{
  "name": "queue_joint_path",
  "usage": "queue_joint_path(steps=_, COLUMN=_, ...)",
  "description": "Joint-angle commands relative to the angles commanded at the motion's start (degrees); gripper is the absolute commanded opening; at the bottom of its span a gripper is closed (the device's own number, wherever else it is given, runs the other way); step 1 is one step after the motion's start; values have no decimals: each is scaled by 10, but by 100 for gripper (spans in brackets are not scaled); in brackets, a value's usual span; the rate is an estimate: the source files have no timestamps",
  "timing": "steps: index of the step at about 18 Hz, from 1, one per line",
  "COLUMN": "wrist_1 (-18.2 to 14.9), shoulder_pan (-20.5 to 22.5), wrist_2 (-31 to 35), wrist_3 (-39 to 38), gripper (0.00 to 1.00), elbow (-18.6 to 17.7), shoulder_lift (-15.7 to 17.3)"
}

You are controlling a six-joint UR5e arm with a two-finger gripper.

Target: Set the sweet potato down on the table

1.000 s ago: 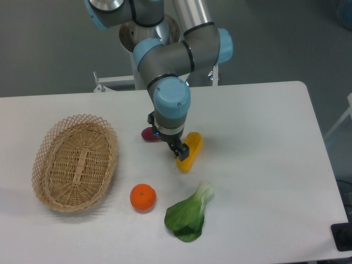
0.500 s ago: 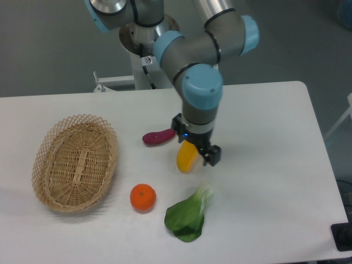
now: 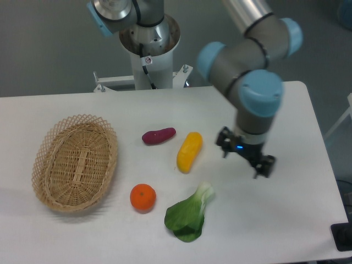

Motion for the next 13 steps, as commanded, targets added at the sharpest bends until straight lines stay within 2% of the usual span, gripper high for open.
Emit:
queue_joint_path(steps=5, wrist_1=-36, shoulder_pan=13, wrist_2=2, wrist_3=19, gripper=100, elbow=76, shoulder_lift=-45)
queue_joint_path(steps=8, wrist_1=-37, shoulder_pan=30, wrist_2=2, wrist_3=67, gripper=100, elbow=85, shoulder_lift=-52)
queue_joint_path(steps=13, wrist_1=-32, shoulder_pan=37, wrist_2=4, wrist_3=74, gripper=100, elbow=90, shoulder_lift=-62)
